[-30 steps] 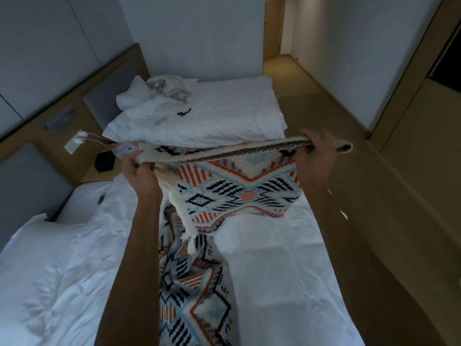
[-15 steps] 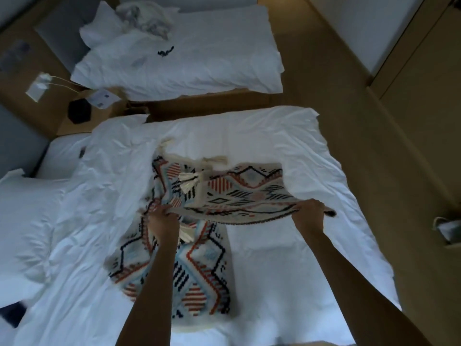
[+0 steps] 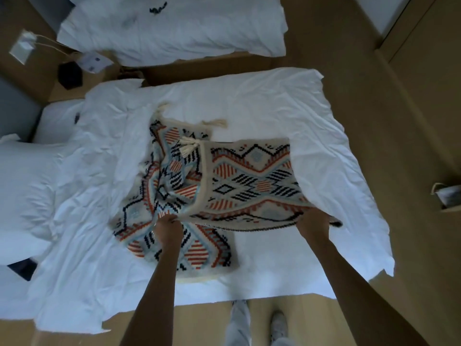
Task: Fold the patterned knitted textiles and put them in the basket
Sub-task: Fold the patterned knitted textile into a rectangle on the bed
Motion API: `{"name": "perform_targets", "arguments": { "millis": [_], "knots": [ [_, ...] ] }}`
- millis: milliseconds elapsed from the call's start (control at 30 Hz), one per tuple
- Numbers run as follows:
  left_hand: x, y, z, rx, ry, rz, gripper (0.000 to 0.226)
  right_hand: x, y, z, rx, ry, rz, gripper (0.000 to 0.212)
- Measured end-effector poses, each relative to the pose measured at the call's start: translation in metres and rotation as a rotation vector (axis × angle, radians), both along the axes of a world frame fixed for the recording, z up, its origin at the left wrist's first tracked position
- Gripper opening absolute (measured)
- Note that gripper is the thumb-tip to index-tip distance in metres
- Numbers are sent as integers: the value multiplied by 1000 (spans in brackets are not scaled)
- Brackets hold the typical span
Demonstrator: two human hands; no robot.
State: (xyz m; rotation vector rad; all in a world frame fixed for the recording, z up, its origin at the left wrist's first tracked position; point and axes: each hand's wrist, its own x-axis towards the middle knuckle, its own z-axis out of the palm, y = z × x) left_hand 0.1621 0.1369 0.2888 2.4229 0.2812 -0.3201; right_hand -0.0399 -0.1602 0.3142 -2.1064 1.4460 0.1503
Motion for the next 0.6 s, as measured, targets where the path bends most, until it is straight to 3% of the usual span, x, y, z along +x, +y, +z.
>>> {"name": "perform_targets", "arguments": {
  "millis": [367,500,600],
  "knots": [
    [-116,32,-25,205,18,-55,23,-113,19,-19,106,310,158,27],
    [-121,30,-37,159,14,-40,24,-108,3,-26,-41,251,237,21],
    [-95,14,-47,84,-31,-47,17,-79,-20,-41,-138,4,165,18]
  ]
}}
